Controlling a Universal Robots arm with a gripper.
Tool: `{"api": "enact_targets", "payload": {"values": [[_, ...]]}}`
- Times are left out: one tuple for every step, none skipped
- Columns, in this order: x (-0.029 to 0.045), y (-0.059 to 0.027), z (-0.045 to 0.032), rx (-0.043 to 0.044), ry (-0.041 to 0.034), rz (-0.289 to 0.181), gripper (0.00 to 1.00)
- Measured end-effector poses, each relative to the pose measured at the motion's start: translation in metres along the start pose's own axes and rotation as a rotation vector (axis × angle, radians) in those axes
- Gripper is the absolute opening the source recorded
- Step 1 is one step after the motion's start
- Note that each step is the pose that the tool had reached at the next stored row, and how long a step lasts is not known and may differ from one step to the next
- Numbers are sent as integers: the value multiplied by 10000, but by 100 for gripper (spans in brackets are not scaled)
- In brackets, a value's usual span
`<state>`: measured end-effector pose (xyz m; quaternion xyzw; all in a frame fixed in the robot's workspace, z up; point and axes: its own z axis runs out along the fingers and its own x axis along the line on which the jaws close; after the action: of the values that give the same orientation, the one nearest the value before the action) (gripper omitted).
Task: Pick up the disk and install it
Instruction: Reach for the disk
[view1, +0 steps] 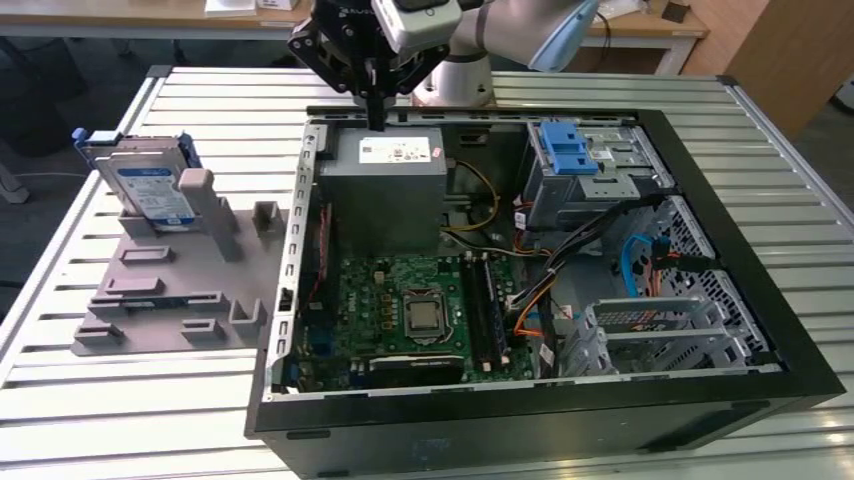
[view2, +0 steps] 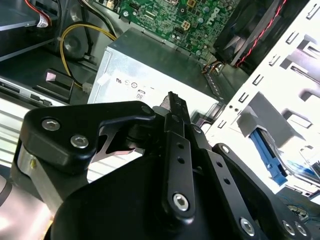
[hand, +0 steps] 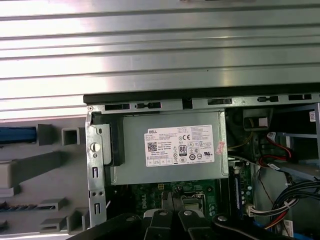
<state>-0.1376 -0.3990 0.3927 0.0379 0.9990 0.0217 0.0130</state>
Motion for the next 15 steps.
{"api": "enact_targets", "payload": {"values": [[5,0,0,0,0,0,11],[9,0,0,1,1,0,11],[15,-1,0,0,0,0,11],[19,-1,0,1,0,0,11],[24,-2,0,1,1,-1,11],[30,-2,0,1,0,0,11],[36,-3,1,1,0,0,11],[42,-3,0,1,1,0,11],[47,-3,1,1,0,-1,11],[52,-4,1,1,0,-1,11],[58,-4,1,0,0,-1,11],[64,-5,1,0,0,-1,11],[70,-5,1,1,0,-1,11],[77,-6,2,0,0,-1,11],[84,-6,2,0,0,-1,11]]}}
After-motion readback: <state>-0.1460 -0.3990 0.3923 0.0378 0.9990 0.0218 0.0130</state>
